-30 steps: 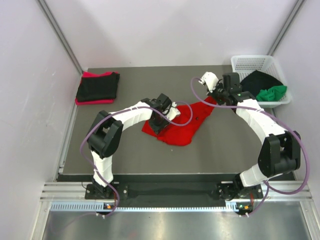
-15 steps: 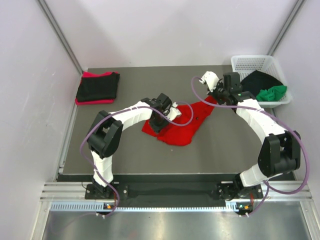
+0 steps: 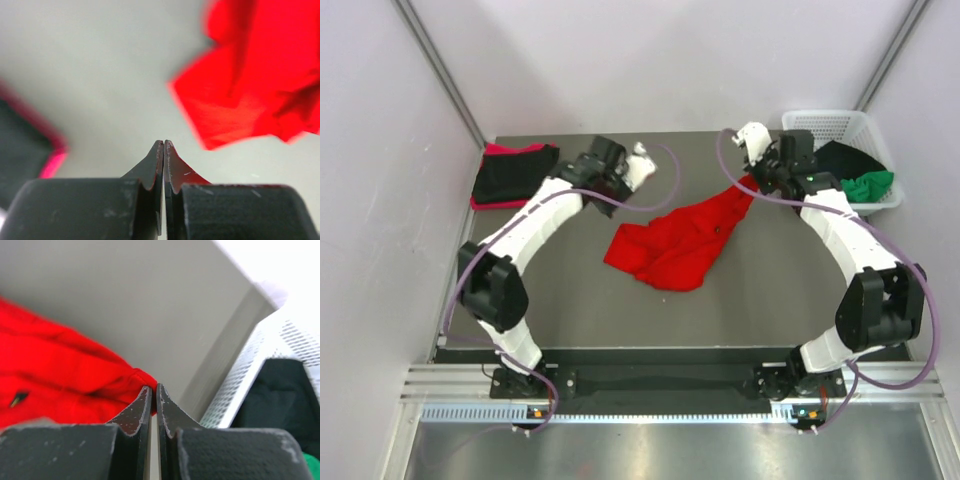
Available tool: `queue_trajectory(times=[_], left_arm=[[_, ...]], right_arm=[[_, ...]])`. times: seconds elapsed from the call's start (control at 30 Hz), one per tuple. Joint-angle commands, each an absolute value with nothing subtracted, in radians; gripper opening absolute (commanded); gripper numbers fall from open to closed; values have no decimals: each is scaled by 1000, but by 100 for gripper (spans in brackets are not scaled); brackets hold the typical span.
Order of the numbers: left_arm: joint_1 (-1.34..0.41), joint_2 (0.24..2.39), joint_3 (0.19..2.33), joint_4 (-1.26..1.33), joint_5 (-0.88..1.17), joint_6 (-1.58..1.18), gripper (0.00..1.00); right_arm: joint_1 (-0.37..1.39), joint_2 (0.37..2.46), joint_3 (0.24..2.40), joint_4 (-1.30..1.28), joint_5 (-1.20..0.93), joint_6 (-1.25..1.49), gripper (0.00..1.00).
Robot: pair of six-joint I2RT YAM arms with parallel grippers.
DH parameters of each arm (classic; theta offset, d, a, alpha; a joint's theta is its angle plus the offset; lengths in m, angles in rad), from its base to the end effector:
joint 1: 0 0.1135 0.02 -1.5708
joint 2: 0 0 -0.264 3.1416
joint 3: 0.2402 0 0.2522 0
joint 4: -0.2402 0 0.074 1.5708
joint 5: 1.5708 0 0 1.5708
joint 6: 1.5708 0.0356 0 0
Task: Fold and stack the t-shirts
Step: Flatten the tshirt out
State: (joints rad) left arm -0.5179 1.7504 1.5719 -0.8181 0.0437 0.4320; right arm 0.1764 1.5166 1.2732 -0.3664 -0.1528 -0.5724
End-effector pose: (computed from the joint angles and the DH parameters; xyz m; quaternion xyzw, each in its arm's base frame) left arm 0.3280 -0.1887 0.2968 0.4440 0.8499 -0.0331 0.2819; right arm 0.3411 0.0663 0.3138 -0.3562 0.8100 -0.0243 0.4652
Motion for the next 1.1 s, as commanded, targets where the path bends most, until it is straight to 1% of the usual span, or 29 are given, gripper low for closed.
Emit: queue_trajectory(times=[0.0, 0.03, 0.07, 0.1, 0.13, 0.23, 0.33, 0.4, 0.47, 0.6, 1.07], left_arm=[[-465, 1674, 1660, -808, 9, 488, 0], [-463, 1677, 1666, -836, 38, 495, 0], [-465, 1689, 1661, -853, 64, 499, 2], [-468, 1698, 1651, -868, 105, 494, 12], [-474, 1710, 1626, -894, 164, 491, 27], [-552, 1750, 1530, -931, 208, 462, 33], [-592, 1772, 1476, -914, 230, 439, 34], [-618, 1813, 1473, -910, 235, 426, 36], [-632, 1868, 1500, -931, 245, 411, 39], [-637, 1945, 1552, -927, 233, 382, 43], [-676, 2022, 1560, -907, 186, 376, 42]], right_arm=[[149, 1503, 1390, -314, -216, -496, 0], [150, 1520, 1414, -324, -222, -494, 0], [149, 1529, 1422, -331, -224, -491, 0], [149, 1537, 1427, -342, -227, -489, 0], [150, 1551, 1425, -344, -229, -489, 0], [149, 1572, 1425, -356, -229, -482, 0], [149, 1588, 1428, -376, -225, -472, 0], [149, 1583, 1421, -374, -225, -472, 0], [147, 1580, 1407, -374, -227, -471, 0], [150, 1577, 1390, -377, -232, -466, 0], [144, 1568, 1356, -365, -239, -459, 0]])
